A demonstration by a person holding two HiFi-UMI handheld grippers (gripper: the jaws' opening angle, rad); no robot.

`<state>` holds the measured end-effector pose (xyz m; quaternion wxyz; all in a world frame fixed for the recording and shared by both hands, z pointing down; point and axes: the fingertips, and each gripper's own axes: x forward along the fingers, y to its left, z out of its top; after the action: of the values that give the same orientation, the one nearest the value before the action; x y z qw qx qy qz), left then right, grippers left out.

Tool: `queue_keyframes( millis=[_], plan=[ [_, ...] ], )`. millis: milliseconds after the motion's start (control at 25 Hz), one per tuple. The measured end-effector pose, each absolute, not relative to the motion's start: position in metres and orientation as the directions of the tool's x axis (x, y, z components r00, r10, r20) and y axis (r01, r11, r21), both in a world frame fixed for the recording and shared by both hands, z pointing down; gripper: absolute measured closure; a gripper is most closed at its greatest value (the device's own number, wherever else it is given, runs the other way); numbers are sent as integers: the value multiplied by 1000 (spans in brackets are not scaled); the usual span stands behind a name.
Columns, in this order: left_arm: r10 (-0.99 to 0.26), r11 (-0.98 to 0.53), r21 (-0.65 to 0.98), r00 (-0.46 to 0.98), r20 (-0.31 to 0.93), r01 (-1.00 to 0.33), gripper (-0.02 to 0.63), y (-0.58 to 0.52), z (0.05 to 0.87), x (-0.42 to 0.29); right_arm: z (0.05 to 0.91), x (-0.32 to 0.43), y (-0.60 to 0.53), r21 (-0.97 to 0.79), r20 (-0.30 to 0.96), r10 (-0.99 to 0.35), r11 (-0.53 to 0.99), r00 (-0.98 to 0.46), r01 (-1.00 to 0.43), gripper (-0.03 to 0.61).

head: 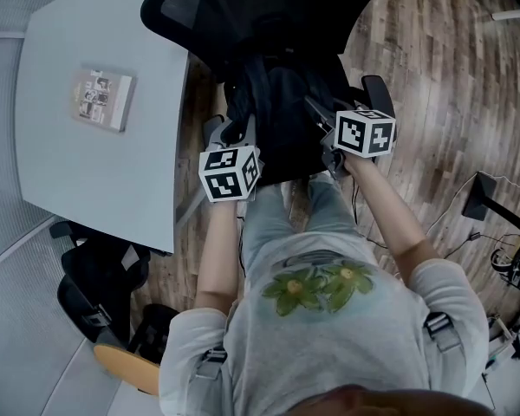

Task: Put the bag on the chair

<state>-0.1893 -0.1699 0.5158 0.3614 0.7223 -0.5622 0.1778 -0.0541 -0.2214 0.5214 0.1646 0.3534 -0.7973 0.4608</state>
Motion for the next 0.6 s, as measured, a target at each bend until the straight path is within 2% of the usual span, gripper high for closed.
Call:
queue_keyframes(
  millis=[600],
  plan=[
    [-648, -94, 348, 322, 690, -933, 558, -174, 573, -188, 577, -53, -226, -605, 627, -397, 293, -670, -740, 525]
  ],
)
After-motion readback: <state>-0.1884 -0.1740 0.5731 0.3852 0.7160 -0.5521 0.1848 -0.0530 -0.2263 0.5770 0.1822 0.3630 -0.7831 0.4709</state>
